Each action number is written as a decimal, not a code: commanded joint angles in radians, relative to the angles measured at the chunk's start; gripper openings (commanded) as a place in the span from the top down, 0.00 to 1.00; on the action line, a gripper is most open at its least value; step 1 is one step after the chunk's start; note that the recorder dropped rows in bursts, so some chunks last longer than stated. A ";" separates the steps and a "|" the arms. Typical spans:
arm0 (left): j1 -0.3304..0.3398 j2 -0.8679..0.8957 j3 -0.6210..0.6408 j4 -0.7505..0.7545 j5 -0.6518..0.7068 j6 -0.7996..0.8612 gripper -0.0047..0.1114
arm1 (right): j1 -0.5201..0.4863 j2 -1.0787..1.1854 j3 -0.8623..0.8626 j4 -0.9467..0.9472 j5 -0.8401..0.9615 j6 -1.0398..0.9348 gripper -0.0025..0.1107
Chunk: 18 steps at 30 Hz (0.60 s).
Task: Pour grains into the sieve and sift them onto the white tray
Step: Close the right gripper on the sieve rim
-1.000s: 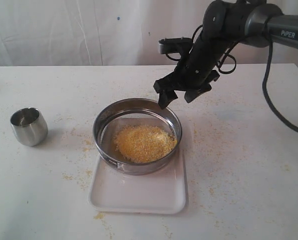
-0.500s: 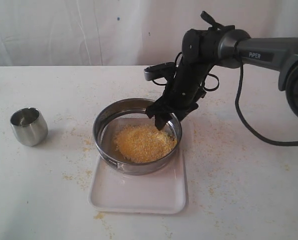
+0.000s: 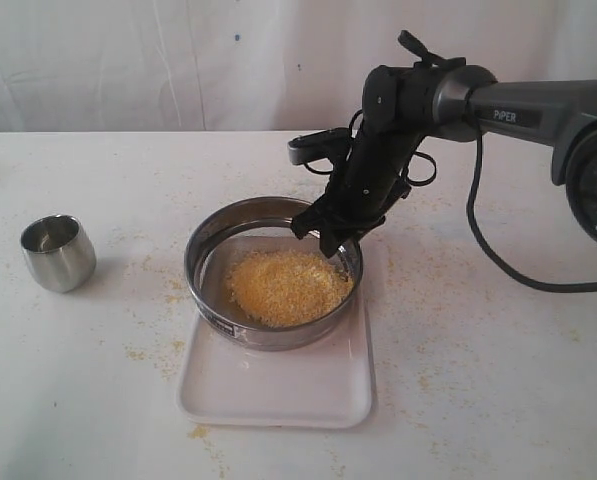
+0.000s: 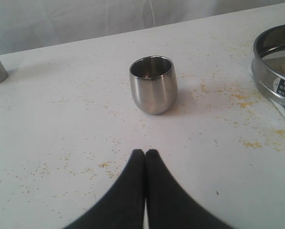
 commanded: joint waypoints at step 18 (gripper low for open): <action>0.002 -0.005 0.002 0.000 0.003 -0.006 0.96 | 0.002 -0.001 -0.032 -0.029 0.000 0.010 0.98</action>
